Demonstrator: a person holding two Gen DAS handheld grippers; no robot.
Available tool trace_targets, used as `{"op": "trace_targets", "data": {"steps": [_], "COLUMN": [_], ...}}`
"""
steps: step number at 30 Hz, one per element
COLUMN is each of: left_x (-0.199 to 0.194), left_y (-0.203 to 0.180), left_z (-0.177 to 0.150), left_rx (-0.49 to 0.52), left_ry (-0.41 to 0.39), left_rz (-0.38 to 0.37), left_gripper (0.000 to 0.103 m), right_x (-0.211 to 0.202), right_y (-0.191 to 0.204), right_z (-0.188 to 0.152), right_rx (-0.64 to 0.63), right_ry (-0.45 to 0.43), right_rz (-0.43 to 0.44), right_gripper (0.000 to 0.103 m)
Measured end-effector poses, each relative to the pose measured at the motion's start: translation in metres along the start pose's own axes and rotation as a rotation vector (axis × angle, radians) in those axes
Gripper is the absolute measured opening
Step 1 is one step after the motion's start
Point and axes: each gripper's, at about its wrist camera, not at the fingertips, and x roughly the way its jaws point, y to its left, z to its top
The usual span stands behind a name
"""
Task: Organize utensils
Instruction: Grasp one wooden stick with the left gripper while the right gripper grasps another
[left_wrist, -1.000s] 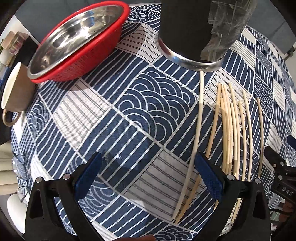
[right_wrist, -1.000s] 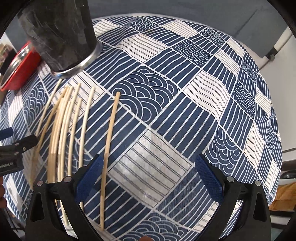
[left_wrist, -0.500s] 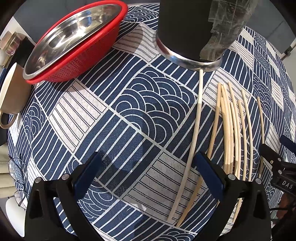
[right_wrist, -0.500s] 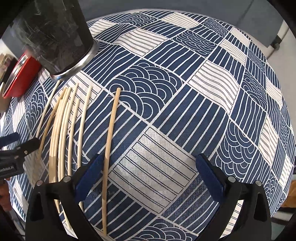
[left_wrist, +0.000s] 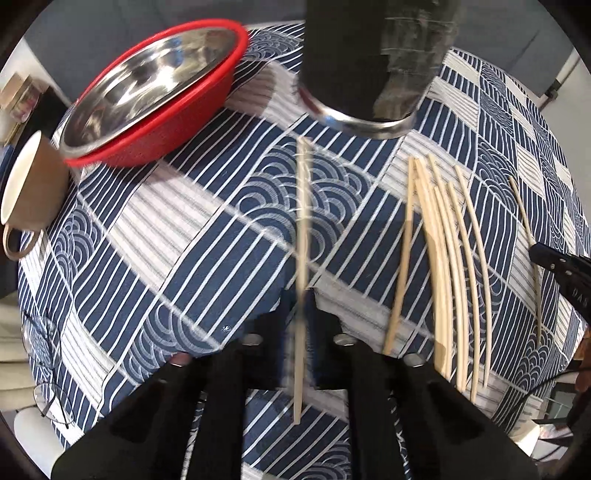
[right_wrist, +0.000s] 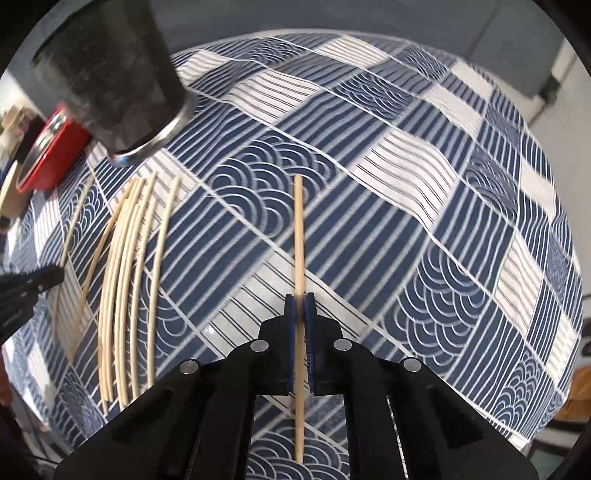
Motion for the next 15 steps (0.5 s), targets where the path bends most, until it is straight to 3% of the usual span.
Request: {"op": "trace_targets", "data": {"steps": [7, 15], "left_x": [-0.003, -0.030], "left_y": [0.027, 0.045], "left_z": [-0.015, -0.020], "left_rx": [-0.083, -0.142], "left_ry": [0.075, 0.032], "left_rz": [-0.072, -0.042], "left_gripper": [0.005, 0.005], "right_x": [-0.003, -0.035], "right_y": [-0.033, -0.039], "right_z": [-0.009, -0.014], "right_rx": [0.110, 0.112], "right_ry": [0.058, 0.007], "right_rz": [0.056, 0.092], "right_gripper": [0.005, 0.005]}}
